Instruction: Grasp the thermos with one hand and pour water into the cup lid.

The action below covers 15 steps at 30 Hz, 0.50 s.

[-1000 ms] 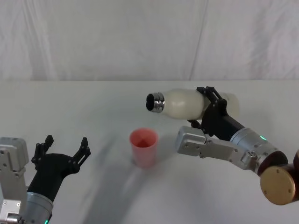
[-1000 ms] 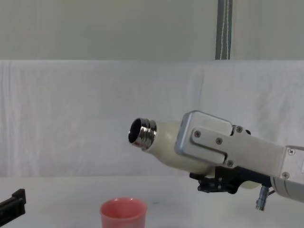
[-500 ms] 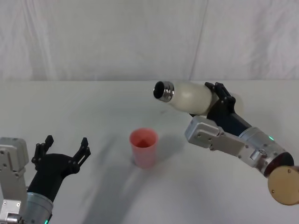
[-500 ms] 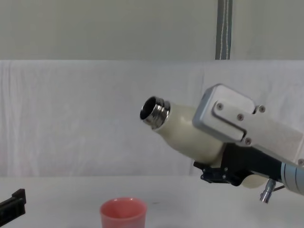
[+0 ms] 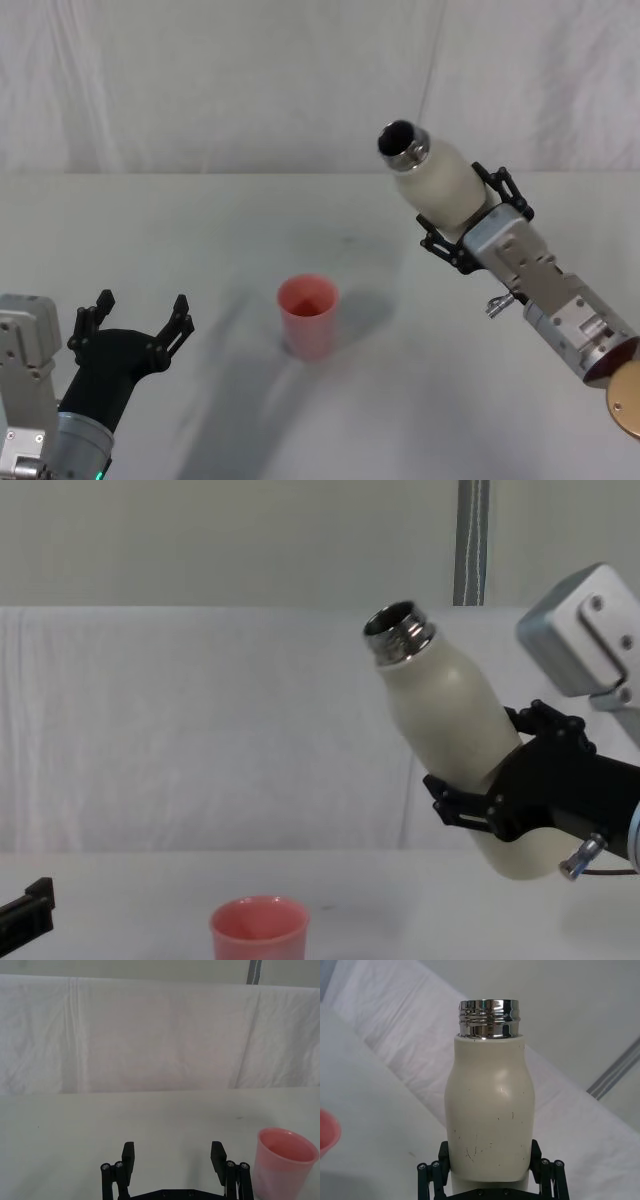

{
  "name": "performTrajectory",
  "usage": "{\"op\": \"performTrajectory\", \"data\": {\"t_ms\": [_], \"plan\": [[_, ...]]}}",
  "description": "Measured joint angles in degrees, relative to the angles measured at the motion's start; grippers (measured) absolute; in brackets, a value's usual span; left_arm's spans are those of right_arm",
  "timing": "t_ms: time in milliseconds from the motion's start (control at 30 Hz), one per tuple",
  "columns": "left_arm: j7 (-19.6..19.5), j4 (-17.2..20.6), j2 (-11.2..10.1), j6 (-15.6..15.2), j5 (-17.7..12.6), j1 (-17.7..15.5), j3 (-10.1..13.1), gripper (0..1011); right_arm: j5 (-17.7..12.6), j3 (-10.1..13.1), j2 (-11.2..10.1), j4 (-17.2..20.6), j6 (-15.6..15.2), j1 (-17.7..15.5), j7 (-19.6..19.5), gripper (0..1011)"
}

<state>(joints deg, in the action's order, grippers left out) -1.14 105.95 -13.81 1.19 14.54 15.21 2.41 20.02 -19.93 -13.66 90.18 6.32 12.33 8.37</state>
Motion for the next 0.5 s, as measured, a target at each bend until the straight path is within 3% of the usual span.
{"op": "performTrajectory", "data": {"t_ms": [500], "plan": [[0.0, 0.0, 0.0, 0.0, 0.0, 0.0, 0.0, 1001, -10.1, 4.8, 2.9, -1.7, 2.8, -1.6, 0.4, 950]]}}
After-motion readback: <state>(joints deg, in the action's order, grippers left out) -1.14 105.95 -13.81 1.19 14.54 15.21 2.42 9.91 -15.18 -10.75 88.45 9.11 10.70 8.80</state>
